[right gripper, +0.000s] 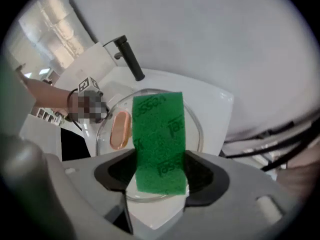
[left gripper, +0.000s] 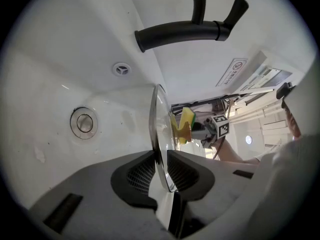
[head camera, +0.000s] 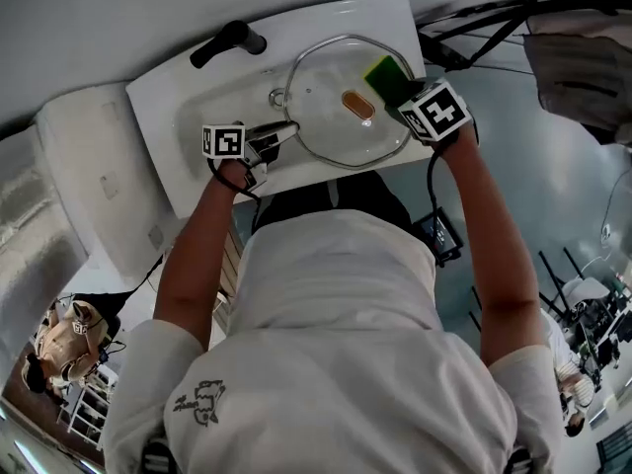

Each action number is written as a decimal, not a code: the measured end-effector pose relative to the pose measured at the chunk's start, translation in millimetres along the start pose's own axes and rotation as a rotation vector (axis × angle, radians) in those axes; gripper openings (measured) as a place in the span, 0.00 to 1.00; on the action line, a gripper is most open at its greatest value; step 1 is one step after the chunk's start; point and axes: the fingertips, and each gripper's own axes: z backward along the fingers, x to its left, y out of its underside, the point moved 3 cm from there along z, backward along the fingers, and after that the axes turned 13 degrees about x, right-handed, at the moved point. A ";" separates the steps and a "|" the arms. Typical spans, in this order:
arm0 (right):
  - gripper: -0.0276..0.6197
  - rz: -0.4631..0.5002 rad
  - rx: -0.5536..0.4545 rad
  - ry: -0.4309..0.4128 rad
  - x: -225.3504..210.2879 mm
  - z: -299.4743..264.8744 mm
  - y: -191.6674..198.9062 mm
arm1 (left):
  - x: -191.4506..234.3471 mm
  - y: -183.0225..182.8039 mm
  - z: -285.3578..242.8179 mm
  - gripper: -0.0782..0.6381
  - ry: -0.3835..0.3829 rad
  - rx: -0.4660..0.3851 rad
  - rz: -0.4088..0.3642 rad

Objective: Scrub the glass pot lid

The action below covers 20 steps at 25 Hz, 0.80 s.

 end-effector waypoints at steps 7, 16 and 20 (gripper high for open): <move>0.50 0.466 0.029 0.008 29.9 2.2 -111.4 | 1.0 -1.4 0.8 0.22 -0.008 -0.018 0.005; 0.50 1.052 0.195 -0.068 129.8 -34.6 -136.9 | 3.0 1.1 4.5 0.22 -0.018 -0.034 0.004; 0.49 1.090 0.251 -0.059 133.6 -46.3 -137.0 | 3.4 1.9 4.3 0.22 -0.020 -0.050 0.004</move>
